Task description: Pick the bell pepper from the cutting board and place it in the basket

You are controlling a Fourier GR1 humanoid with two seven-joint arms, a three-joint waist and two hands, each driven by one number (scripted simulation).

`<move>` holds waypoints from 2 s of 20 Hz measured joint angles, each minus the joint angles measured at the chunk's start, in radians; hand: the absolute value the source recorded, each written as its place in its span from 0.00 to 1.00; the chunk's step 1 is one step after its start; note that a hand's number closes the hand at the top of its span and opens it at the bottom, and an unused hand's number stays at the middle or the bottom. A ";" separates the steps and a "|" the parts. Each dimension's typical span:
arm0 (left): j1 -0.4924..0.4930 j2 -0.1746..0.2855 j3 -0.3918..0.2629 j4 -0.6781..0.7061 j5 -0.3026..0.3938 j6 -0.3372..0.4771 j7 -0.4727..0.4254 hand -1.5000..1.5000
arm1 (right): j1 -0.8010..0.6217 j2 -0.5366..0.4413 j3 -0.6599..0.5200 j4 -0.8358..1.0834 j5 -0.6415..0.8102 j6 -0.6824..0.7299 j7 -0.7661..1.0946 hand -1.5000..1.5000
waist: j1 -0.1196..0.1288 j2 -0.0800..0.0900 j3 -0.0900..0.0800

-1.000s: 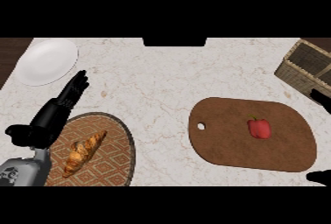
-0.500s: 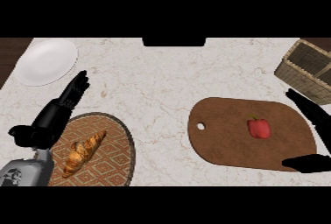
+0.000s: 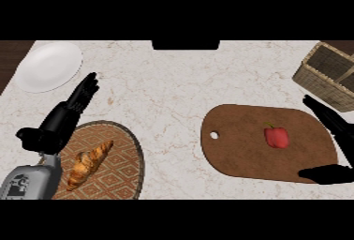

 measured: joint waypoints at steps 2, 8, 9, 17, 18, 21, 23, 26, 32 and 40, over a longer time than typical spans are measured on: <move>0.019 -0.006 0.006 -0.021 -0.006 -0.007 0.002 0.50 | 0.013 0.010 -0.004 -0.006 0.013 0.004 -0.007 0.00 | 0.000 0.000 0.000; 0.008 -0.019 0.024 -0.034 -0.013 -0.021 0.021 0.50 | 0.007 0.054 0.036 -0.007 0.110 -0.016 0.040 0.00 | 0.001 0.000 0.000; 0.022 -0.024 0.020 -0.050 -0.020 -0.021 0.023 0.50 | -0.006 0.051 0.030 0.019 0.116 -0.019 0.030 0.00 | 0.002 0.000 0.000; 0.022 -0.055 0.029 -0.041 -0.050 -0.018 0.018 0.50 | -0.033 0.100 0.070 0.067 0.208 -0.049 0.047 0.00 | 0.002 0.000 0.000; 0.030 -0.056 0.031 -0.065 -0.046 -0.023 0.032 0.50 | -0.031 0.106 0.072 0.065 0.214 -0.048 0.053 0.00 | 0.002 0.000 0.000; 0.029 -0.060 0.037 -0.030 -0.057 -0.031 -0.004 0.50 | -0.068 0.107 0.060 0.131 0.229 -0.060 0.041 0.00 | 0.002 0.000 0.000; 0.030 -0.065 0.039 -0.030 -0.062 -0.035 -0.006 0.50 | -0.067 0.115 0.068 0.139 0.246 -0.063 0.047 0.00 | 0.002 0.000 0.000; 0.021 -0.051 0.060 -0.026 -0.047 -0.059 -0.001 0.50 | -0.083 0.123 0.073 0.179 0.274 -0.073 0.057 0.00 | 0.002 0.000 0.000; 0.033 -0.070 0.058 -0.042 -0.063 -0.060 0.006 0.50 | -0.105 0.128 0.067 0.248 0.291 -0.081 0.042 0.00 | 0.002 0.000 0.000; 0.018 -0.086 0.052 -0.031 -0.080 -0.059 0.006 0.50 | -0.167 0.111 0.089 0.364 0.322 -0.057 -0.003 1.00 | 0.003 -0.005 -0.010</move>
